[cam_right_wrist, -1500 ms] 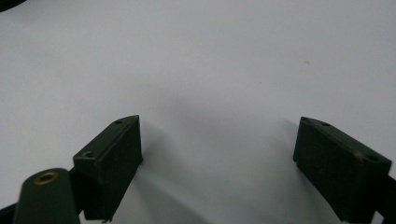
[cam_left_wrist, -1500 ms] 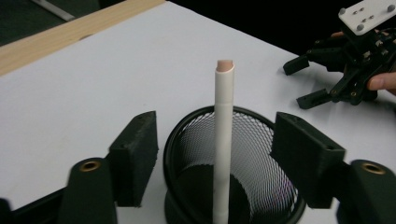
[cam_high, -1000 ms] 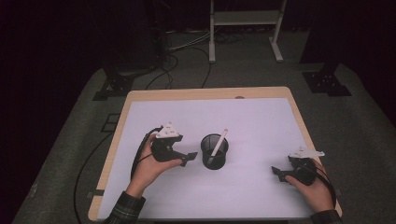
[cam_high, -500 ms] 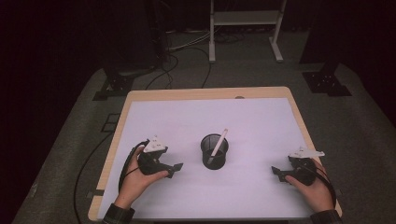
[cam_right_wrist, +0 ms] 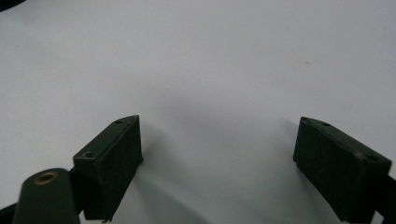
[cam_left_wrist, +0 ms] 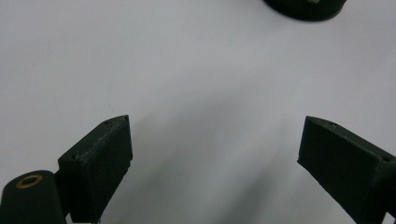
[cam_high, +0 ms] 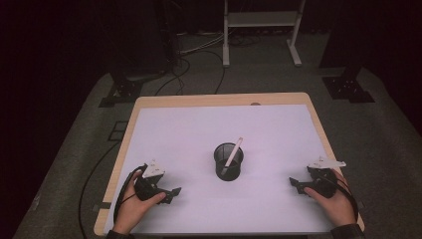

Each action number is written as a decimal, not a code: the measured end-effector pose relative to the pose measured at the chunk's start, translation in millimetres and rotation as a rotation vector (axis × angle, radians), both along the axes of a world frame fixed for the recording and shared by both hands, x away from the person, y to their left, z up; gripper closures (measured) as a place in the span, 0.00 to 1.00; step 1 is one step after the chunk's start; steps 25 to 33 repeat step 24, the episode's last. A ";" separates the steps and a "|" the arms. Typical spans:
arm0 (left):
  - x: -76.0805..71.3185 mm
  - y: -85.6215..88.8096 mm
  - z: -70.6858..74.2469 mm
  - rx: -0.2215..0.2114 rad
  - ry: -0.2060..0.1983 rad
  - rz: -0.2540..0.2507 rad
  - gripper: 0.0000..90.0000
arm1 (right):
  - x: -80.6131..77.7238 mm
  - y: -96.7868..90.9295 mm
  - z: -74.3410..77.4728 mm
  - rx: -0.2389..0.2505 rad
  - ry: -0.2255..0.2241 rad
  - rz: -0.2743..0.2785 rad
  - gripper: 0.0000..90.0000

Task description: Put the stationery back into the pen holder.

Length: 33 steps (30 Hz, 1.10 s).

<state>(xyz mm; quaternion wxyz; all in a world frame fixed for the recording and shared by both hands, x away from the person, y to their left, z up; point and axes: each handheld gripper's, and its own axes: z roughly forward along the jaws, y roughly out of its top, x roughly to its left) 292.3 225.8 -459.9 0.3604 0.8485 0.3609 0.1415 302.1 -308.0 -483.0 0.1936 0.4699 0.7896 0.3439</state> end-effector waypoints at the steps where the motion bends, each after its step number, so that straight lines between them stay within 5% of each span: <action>1: -2.1 3.6 -1.4 0.011 0.001 0.008 0.10 | 0.0 0.0 0.0 0.000 0.000 0.000 0.16; 8: -13.3 26.1 -9.4 0.009 0.011 0.039 0.10 | 0.0 0.2 0.0 -0.002 -0.002 0.000 0.16; 13: -17.1 33.6 -16.9 -0.003 -0.012 0.008 0.10 | -0.1 0.2 0.0 -0.002 -0.002 0.000 0.16; 18: -18.6 33.2 -20.2 0.011 -0.040 -0.023 0.07 | -0.2 0.2 -0.1 -0.002 -0.003 0.000 0.16; 33: -18.7 33.3 -20.3 0.011 -0.041 -0.023 0.07 | -0.2 0.2 -0.1 -0.002 -0.003 0.000 0.16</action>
